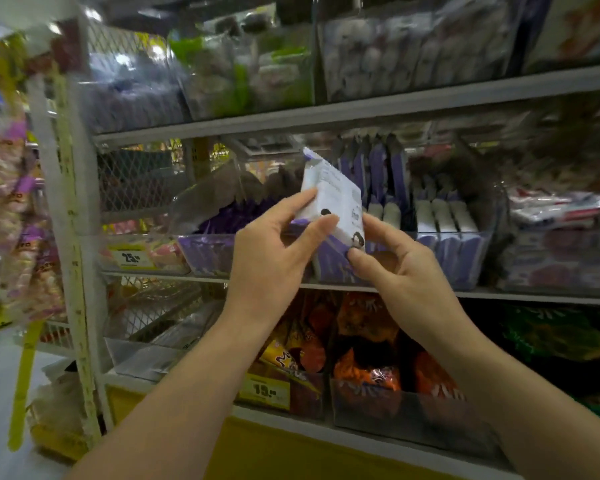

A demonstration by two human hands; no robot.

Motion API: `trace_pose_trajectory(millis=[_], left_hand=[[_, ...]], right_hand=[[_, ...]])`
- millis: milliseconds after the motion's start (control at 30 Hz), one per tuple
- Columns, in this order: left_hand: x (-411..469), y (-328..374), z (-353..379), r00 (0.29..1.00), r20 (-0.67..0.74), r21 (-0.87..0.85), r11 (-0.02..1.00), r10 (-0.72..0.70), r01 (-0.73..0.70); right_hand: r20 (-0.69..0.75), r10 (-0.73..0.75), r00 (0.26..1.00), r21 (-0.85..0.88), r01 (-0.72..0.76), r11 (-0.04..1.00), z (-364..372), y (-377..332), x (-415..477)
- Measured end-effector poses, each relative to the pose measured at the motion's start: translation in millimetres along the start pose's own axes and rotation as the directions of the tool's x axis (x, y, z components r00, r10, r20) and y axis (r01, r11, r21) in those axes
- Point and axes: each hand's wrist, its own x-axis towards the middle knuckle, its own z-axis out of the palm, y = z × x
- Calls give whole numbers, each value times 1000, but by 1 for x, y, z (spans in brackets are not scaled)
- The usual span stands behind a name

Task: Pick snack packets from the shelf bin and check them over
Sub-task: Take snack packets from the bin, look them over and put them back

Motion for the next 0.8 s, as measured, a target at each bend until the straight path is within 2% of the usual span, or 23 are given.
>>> trace_pose_trajectory(millis=[100, 133, 267, 367, 467, 600, 733, 800], left_hand=[[16, 7, 11, 957, 285, -19, 998, -55, 63], [20, 8, 15, 943, 330, 11, 999, -45, 43], [42, 12, 28, 936, 351, 15, 1000, -2, -3], [58, 15, 39, 919, 393, -7, 999, -30, 35], [74, 15, 51, 900, 430, 47, 998, -68, 53], [97, 8, 63, 852, 501, 128, 987, -153, 102], [114, 3, 69, 783, 573, 157, 970, -243, 185], [120, 0, 71, 763, 585, 170, 961, -276, 217]], right_hand=[[-28, 26, 999, -110, -29, 993, -18, -5, 6], [-42, 45, 998, -132, -50, 990, -25, -5, 7], [-50, 56, 997, -177, -64, 982, -50, -8, 12], [-4, 97, 995, -318, -93, 943, -69, -9, 24], [83, 186, 979, -512, -118, 851, -90, -13, 43], [187, 172, 967, -773, 37, 634, -117, -23, 73], [393, 259, 882, -860, 252, 444, -122, -23, 96], [453, 302, 839, -858, 319, 402, -120, -18, 103]])
